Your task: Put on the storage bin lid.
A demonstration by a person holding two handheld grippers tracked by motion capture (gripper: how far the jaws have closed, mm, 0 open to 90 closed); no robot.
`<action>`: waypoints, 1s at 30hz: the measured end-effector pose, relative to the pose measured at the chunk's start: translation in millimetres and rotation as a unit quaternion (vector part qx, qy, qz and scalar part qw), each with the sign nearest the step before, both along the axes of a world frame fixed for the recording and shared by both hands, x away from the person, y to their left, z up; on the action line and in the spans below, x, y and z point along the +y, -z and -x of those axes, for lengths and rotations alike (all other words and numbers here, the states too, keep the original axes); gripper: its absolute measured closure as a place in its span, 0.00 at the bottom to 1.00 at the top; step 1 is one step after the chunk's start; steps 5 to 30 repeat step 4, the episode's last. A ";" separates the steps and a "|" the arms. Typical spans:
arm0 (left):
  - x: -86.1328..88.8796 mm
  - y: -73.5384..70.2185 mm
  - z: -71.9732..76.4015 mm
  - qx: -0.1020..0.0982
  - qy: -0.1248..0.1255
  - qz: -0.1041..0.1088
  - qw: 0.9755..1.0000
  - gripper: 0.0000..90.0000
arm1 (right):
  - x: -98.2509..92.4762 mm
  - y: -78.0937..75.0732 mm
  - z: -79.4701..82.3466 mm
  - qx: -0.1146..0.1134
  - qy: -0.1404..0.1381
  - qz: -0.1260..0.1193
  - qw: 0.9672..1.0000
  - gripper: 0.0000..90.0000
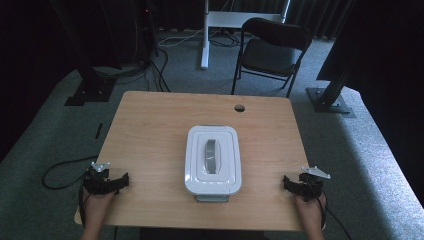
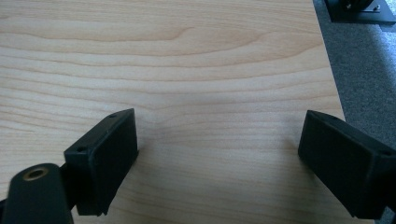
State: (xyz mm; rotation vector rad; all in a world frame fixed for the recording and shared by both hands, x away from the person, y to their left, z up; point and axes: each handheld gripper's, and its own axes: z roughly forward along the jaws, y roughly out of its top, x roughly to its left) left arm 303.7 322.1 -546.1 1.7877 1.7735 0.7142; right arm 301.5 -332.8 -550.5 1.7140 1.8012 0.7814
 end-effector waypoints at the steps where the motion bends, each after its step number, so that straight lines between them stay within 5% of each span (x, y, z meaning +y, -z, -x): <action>1: 0.0 0.0 0.0 0.000 0.000 0.000 1.000 0.01 | 0.0 0.0 0.0 0.000 0.000 0.000 1.000 0.12; 30: 0.0 0.0 0.0 0.000 0.000 0.000 1.000 0.01 | 0.0 0.0 0.0 0.000 0.000 0.000 1.000 0.12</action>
